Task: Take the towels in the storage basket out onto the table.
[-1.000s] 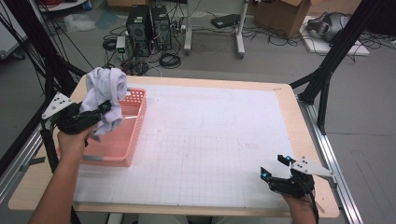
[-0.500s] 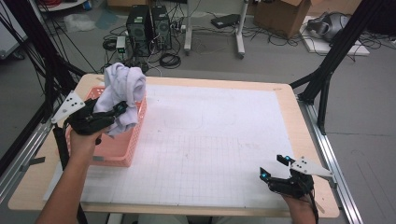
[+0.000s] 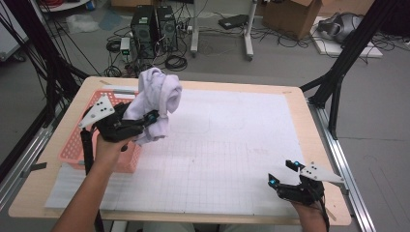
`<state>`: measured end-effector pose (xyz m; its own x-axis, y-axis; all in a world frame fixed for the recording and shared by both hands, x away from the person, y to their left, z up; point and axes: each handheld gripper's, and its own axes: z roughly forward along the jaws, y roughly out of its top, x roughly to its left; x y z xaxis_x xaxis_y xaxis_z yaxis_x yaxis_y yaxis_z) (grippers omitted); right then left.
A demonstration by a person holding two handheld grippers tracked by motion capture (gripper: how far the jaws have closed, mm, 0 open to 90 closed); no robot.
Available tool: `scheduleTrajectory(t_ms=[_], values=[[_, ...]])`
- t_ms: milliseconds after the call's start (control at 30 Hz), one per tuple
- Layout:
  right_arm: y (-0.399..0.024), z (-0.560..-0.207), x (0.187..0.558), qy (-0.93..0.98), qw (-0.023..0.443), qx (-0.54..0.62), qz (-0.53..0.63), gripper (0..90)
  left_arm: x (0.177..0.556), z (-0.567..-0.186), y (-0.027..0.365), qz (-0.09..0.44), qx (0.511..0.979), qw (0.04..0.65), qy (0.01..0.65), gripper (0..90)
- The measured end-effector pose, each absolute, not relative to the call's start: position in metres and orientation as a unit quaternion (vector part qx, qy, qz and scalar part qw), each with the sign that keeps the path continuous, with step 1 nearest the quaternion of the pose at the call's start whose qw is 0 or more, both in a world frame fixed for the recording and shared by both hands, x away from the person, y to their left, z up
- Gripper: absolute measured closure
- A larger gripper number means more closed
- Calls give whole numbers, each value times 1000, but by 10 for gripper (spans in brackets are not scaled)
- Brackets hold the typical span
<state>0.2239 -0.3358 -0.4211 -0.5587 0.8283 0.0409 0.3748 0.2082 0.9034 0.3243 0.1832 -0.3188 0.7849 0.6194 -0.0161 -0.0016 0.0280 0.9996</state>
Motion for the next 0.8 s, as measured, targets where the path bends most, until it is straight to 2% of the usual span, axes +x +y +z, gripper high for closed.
scheduleTrajectory(t_ms=[167, 467, 800], values=[[-336, -421, 224, 741, 236, 405, 481, 149, 324, -321, 164, 214, 663, 680, 228, 474], [-335, -421, 225, 743, 236, 403, 480, 149, 328, -338, 111, 183, 700, 657, 211, 465], [-334, -422, 225, 744, 236, 402, 479, 149, 338, -367, 72, 159, 724, 630, 232, 455]])
